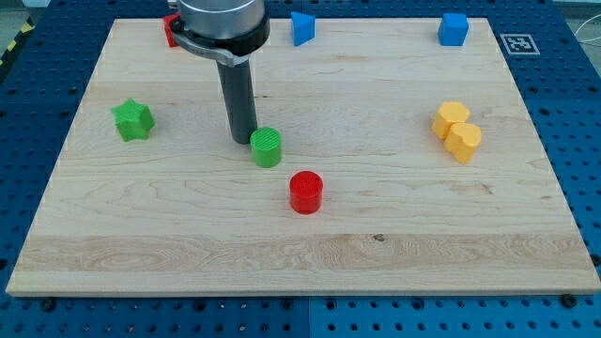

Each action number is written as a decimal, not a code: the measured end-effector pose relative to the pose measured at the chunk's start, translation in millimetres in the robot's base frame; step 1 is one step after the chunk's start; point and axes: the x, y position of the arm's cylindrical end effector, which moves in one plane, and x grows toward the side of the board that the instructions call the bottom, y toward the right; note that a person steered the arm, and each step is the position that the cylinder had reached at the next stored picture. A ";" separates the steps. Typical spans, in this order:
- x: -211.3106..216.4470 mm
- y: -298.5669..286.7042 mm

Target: Slide green circle to the bottom left

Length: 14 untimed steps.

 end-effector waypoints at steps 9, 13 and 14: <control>32.4 5.1; 39.4 -76.0; 53.8 -90.7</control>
